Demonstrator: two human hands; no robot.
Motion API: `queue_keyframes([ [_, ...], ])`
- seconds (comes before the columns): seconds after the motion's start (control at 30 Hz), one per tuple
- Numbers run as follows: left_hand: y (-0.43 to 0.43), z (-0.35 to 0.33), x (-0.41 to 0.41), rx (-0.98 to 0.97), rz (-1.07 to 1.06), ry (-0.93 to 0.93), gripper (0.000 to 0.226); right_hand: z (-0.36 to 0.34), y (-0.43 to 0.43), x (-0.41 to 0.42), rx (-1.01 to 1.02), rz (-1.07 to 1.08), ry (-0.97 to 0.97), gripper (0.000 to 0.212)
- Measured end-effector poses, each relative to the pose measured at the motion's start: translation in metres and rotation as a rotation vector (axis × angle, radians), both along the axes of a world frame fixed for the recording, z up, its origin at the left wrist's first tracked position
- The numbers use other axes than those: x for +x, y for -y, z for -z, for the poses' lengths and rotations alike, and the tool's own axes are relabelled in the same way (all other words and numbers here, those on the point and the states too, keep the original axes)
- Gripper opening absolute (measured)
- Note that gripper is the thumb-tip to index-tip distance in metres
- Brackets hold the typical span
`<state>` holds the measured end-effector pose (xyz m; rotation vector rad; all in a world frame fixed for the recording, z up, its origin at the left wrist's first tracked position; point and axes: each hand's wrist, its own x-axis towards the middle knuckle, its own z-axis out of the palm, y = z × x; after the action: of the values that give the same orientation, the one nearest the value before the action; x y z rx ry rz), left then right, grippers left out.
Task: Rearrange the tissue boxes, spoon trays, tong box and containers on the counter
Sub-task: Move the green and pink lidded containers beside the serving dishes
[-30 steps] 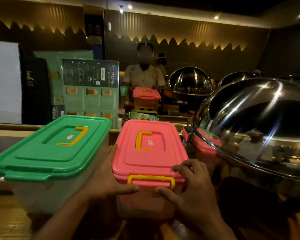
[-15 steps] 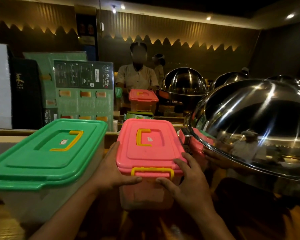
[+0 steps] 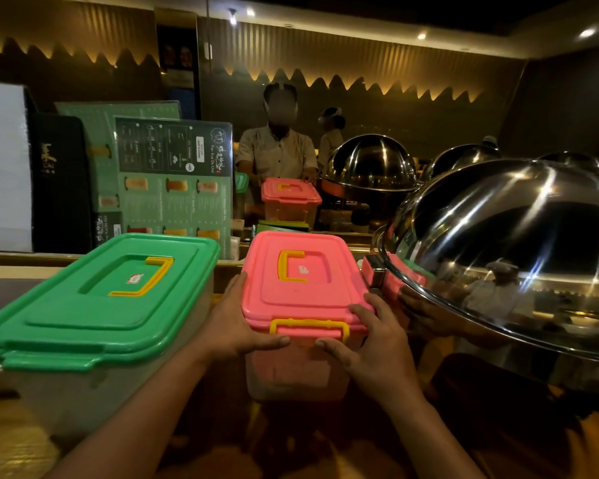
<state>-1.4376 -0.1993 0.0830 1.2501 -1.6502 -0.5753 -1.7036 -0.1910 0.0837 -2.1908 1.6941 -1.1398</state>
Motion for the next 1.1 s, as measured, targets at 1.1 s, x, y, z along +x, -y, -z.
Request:
queue_keyframes([
  [1.1,-0.147,-0.026,0.237,0.239,-0.371,0.134,0.125,-0.010,-0.066,0.239,-0.236,-0.389,-0.222,0.059],
])
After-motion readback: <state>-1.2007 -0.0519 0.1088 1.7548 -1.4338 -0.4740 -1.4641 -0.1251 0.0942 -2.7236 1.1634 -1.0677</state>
